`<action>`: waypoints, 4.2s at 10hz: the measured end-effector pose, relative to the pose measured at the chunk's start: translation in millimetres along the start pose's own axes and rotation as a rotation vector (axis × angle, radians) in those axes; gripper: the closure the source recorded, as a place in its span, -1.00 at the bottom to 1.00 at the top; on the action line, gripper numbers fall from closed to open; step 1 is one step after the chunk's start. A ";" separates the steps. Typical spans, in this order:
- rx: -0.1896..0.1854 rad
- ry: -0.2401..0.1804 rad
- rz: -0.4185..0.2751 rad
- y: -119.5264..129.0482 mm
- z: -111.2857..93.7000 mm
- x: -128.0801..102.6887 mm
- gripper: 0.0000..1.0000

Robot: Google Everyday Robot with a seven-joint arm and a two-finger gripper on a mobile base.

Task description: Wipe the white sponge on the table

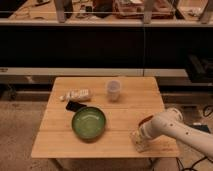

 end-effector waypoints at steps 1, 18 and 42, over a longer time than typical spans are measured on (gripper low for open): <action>0.007 0.017 0.033 7.1 -7.7 5.4 0.82; -0.120 0.032 0.111 16.9 17.4 99.7 0.82; -0.276 0.047 0.070 34.2 11.6 95.4 0.82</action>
